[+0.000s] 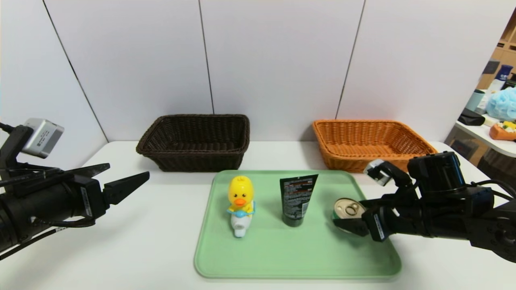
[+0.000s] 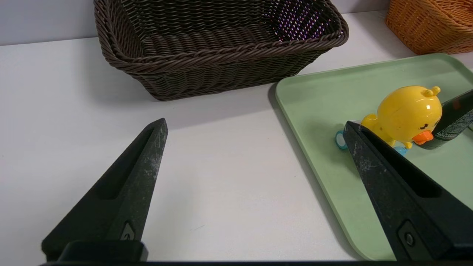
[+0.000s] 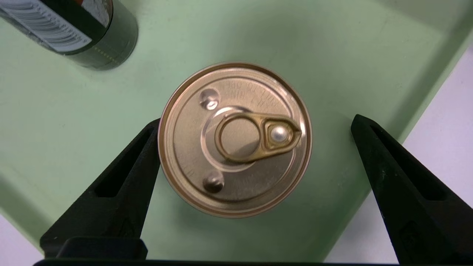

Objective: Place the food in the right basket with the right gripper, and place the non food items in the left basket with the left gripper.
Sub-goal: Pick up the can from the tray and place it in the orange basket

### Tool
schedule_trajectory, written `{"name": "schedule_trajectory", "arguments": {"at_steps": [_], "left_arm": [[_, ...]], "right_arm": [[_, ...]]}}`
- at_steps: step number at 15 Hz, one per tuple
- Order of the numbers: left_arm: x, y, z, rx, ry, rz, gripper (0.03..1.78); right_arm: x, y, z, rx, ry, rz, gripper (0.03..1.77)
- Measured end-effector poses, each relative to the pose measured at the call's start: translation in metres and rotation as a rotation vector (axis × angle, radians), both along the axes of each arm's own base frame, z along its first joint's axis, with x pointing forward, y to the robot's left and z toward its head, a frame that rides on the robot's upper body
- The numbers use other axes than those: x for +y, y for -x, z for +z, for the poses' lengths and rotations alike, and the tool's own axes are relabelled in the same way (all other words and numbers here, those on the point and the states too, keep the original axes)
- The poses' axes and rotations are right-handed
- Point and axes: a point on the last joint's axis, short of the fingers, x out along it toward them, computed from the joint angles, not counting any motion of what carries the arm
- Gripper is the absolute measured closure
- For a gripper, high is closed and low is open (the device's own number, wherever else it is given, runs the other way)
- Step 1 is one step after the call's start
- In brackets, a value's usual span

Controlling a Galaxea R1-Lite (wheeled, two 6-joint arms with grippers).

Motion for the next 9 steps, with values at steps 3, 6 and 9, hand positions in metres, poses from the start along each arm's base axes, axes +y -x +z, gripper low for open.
{"name": "schedule_trajectory", "arguments": {"at_steps": [3, 6, 9], "left_arm": [[0.0, -0.0002, 0.0004, -0.001, 0.0, 0.0, 0.12], [0.0, -0.0002, 0.0003, 0.0, 0.0, 0.0, 0.12], [0.0, 0.0, -0.0003, 0.003, -0.001, 0.0, 0.12]], "right_arm": [[0.0019, -0.0058, -0.0036, 0.008, 0.002, 0.001, 0.1], [0.0023, -0.0073, -0.0074, 0.018, 0.005, 0.002, 0.1], [0.0021, -0.0061, -0.01, 0.032, 0.008, 0.003, 0.1]]}}
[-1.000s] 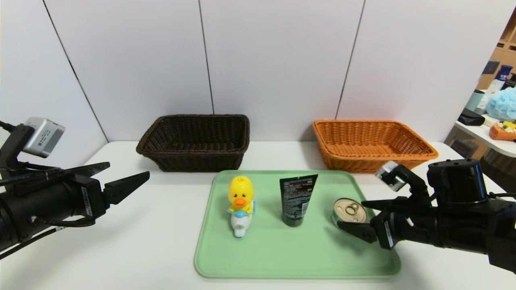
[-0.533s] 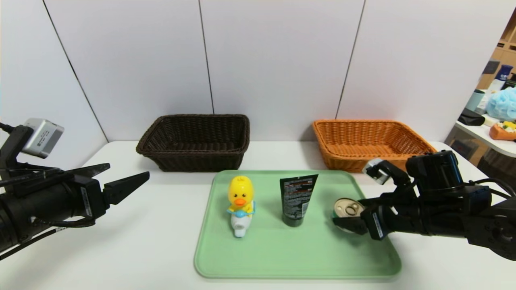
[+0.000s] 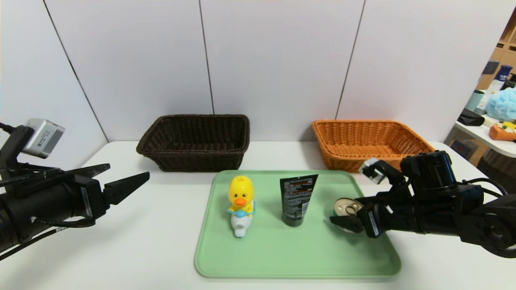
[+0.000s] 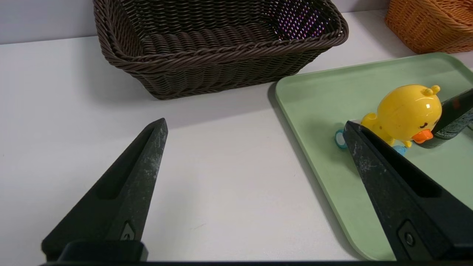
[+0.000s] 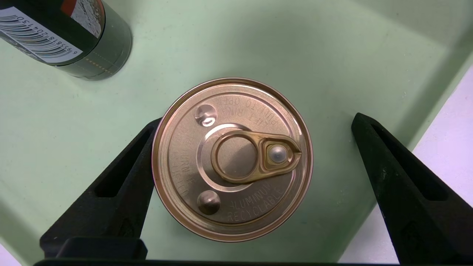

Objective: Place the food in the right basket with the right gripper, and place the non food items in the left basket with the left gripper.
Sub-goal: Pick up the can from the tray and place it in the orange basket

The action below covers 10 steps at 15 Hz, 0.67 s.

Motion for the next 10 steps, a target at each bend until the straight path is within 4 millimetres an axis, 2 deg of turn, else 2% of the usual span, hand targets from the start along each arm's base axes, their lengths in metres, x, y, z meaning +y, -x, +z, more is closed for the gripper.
{"name": "schedule_trajectory", "arguments": {"at_steps": [10], "left_arm": [[0.0, 0.0, 0.0, 0.0, -0.001, 0.001, 0.12]], "right_arm": [[0.002, 0.011, -0.001, 0.02, 0.006, 0.018, 0.1]]}}
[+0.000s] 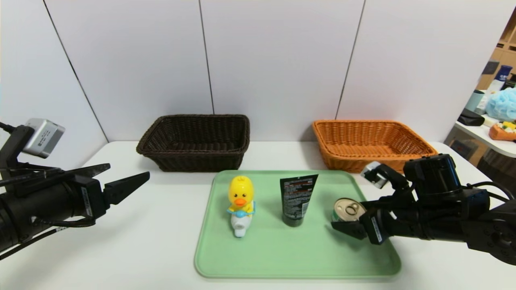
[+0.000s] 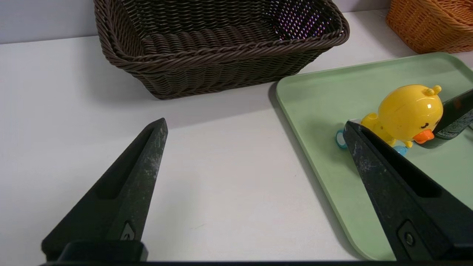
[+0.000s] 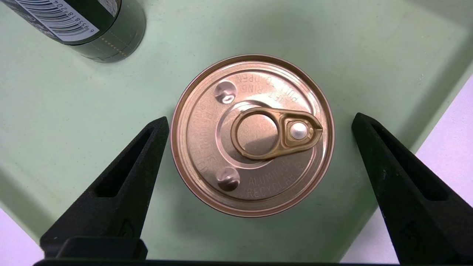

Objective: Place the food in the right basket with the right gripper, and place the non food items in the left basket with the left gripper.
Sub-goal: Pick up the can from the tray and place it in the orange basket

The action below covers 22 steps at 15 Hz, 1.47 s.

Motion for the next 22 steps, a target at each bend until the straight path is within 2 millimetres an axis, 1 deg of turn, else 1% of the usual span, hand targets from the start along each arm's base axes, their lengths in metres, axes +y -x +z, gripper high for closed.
{"name": "schedule_trajectory", "arguments": {"at_steps": [13, 22], "left_arm": [[0.0, 0.001, 0.0, 0.0, 0.001, 0.0, 0.12], [0.0, -0.001, -0.001, 0.006, 0.0, -0.001, 0.12]], "right_arm": [[0.002, -0.003, -0.003, 0.005, 0.001, 0.003, 0.1], [0.003, -0.01, -0.007, 0.01, 0.004, 0.001, 0.1]]}}
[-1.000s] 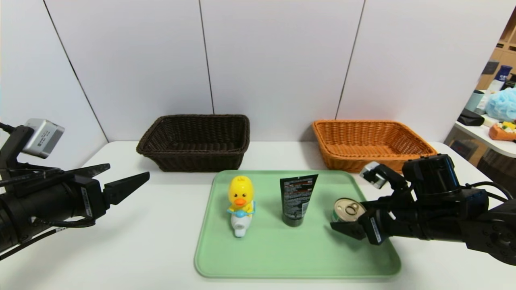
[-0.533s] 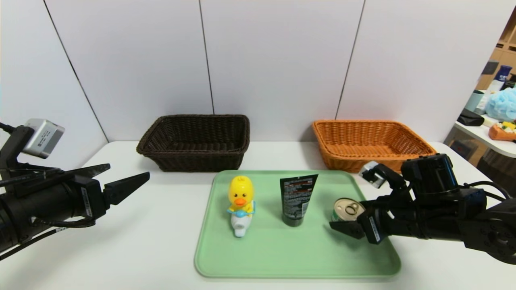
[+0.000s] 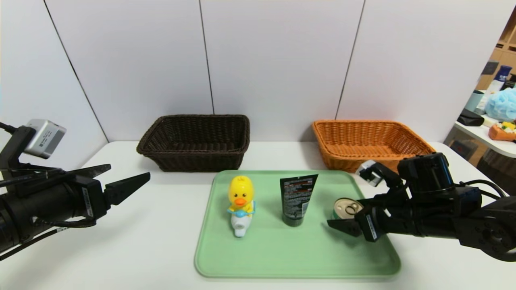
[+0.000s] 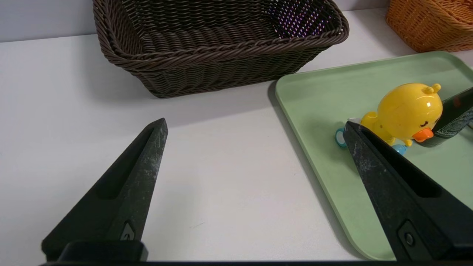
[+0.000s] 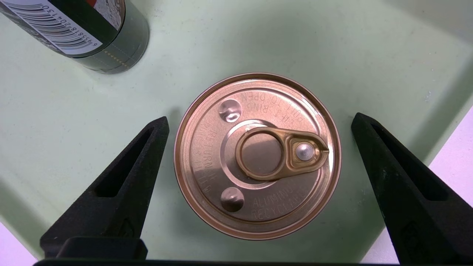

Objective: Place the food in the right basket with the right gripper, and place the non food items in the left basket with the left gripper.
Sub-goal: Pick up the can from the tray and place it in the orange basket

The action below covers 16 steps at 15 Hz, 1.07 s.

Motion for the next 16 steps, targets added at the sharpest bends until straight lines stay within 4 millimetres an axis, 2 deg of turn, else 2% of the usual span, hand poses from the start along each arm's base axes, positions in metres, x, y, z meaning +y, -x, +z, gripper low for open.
{"name": "schedule_trajectory", "arguments": {"at_steps": [6, 11, 13, 16], "left_arm": [[-0.0002, -0.002, -0.0013, 0.006, 0.0, 0.0, 0.12], [-0.0005, -0.0041, -0.0016, 0.008, -0.001, 0.0, 0.12], [-0.0006, -0.0051, -0.0018, 0.011, -0.001, 0.001, 0.12], [-0.0007, -0.0062, -0.0026, 0.016, -0.001, 0.001, 0.12]], "right_arm": [[-0.0016, -0.0015, -0.0022, 0.01, 0.002, -0.005, 0.1], [-0.0002, -0.0031, -0.0021, 0.008, 0.005, 0.0, 0.7], [0.0, -0.003, -0.002, 0.009, 0.005, 0.0, 0.78], [0.0008, -0.0028, -0.002, 0.009, 0.005, 0.003, 0.8]]}}
